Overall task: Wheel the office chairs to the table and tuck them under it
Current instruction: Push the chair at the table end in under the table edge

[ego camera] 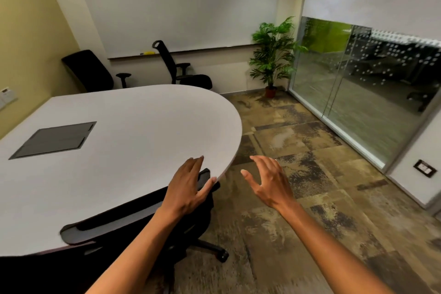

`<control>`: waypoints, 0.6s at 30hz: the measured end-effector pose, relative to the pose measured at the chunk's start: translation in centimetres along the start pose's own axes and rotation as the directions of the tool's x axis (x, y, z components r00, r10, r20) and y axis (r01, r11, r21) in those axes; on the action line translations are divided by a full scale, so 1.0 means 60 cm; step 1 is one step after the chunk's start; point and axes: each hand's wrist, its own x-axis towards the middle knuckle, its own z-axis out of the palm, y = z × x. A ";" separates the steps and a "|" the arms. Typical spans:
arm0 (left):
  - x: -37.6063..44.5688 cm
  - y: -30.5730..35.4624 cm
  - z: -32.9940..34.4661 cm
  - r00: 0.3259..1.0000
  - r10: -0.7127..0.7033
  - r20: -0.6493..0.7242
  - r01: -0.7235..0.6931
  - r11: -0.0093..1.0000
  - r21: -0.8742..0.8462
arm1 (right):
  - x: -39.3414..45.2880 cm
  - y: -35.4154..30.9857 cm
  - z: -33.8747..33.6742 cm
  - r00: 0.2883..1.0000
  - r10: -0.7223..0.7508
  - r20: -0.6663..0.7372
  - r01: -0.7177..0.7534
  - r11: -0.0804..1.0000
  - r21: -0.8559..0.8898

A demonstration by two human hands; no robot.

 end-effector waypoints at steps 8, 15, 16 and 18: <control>0.119 0.125 0.126 0.992 0.121 0.043 -0.118 0.991 -0.065 | -0.022 0.187 -0.072 0.979 0.194 -0.060 -0.196 0.980 -0.037; 0.292 0.184 0.277 0.979 0.174 0.109 -0.162 0.981 -0.111 | 0.075 0.326 -0.070 0.966 0.256 -0.045 -0.259 0.963 -0.070; 0.325 0.185 0.301 0.977 0.178 0.120 -0.164 0.980 -0.118 | 0.100 0.348 -0.066 0.964 0.263 -0.047 -0.266 0.961 -0.076; 0.386 0.185 0.339 0.974 0.178 0.144 -0.161 0.980 -0.121 | 0.146 0.383 -0.061 0.962 0.271 -0.031 -0.273 0.957 -0.099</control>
